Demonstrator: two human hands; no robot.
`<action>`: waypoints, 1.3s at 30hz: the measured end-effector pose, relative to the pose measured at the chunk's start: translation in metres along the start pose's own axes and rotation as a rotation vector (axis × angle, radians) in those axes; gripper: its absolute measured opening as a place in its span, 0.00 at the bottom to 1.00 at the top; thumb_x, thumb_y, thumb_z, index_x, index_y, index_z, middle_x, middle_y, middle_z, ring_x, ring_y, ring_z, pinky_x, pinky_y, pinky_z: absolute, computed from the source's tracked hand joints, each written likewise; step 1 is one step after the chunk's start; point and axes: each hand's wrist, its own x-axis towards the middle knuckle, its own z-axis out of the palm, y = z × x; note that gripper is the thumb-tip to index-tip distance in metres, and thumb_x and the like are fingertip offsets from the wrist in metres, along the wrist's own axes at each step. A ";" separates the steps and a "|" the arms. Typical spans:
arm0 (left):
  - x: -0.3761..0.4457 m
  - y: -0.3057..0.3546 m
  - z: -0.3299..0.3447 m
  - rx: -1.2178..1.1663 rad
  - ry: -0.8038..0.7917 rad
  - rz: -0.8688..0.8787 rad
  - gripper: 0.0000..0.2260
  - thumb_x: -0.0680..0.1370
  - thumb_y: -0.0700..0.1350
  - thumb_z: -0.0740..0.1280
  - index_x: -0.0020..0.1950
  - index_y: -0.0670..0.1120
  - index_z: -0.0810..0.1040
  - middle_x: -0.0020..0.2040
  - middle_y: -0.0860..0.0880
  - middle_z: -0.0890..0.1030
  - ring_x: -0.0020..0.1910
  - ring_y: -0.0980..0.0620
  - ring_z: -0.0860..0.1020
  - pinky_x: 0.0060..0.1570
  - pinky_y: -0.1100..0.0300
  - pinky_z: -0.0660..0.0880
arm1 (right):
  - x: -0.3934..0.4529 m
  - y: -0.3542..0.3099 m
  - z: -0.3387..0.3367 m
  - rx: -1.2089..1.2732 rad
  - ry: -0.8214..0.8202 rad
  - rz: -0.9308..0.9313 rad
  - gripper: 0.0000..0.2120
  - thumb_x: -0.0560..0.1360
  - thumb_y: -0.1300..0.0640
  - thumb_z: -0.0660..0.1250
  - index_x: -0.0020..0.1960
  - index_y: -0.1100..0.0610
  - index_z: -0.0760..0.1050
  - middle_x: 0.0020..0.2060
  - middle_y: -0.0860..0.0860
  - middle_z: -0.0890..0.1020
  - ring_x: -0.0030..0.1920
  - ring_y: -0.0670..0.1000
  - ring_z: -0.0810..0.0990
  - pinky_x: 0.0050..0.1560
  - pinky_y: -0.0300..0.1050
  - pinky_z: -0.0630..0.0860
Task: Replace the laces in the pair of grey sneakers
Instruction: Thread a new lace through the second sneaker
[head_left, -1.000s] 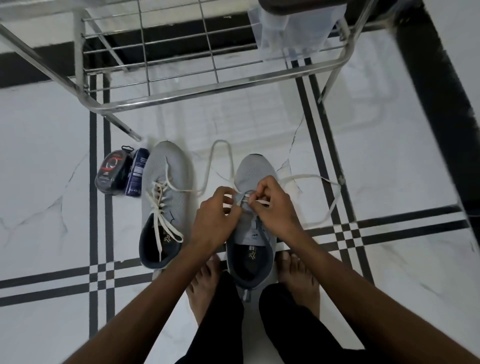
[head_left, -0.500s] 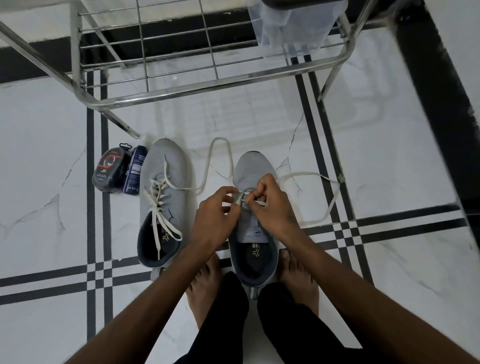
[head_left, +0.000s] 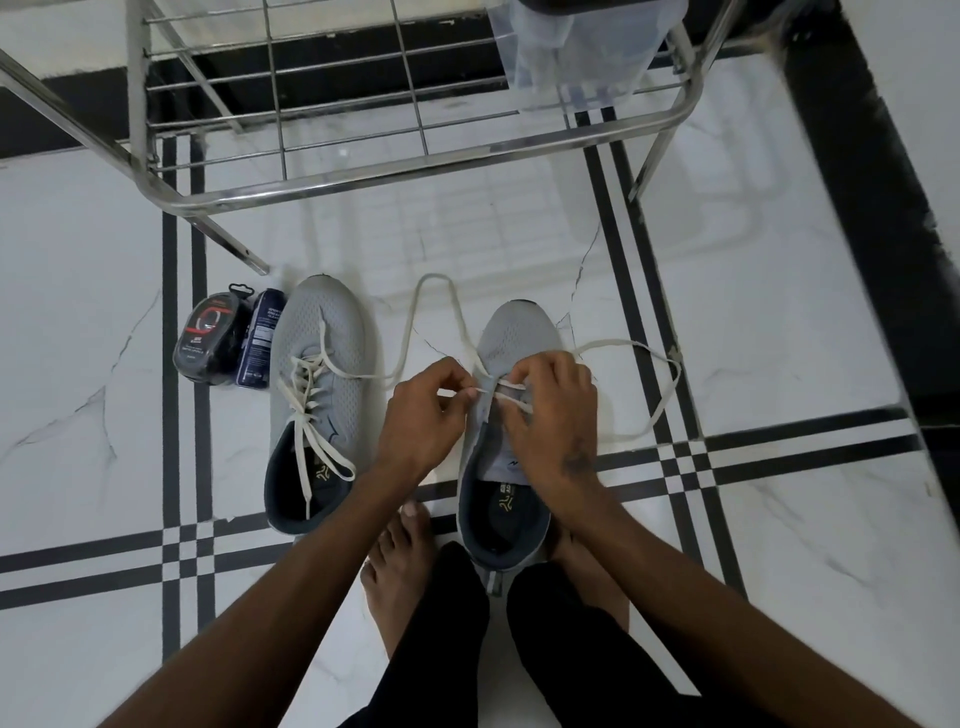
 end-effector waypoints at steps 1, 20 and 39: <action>-0.001 0.001 0.002 -0.018 0.016 0.002 0.06 0.79 0.46 0.67 0.43 0.54 0.73 0.44 0.60 0.82 0.36 0.59 0.82 0.44 0.50 0.80 | 0.000 0.001 -0.003 0.009 0.020 0.022 0.12 0.71 0.59 0.74 0.50 0.54 0.73 0.49 0.50 0.75 0.49 0.51 0.70 0.46 0.43 0.68; 0.005 0.012 0.002 0.164 -0.038 0.112 0.07 0.77 0.48 0.71 0.40 0.57 0.77 0.42 0.59 0.82 0.38 0.63 0.79 0.38 0.65 0.71 | -0.010 0.015 -0.017 0.009 -0.319 0.097 0.14 0.73 0.47 0.70 0.56 0.52 0.80 0.51 0.49 0.79 0.52 0.50 0.76 0.51 0.47 0.76; -0.022 0.034 -0.019 0.813 0.012 0.413 0.22 0.75 0.36 0.68 0.69 0.45 0.73 0.63 0.45 0.77 0.58 0.42 0.78 0.55 0.49 0.75 | -0.020 0.012 -0.008 0.015 -0.283 0.121 0.11 0.76 0.49 0.68 0.51 0.55 0.81 0.48 0.50 0.82 0.50 0.52 0.79 0.48 0.45 0.75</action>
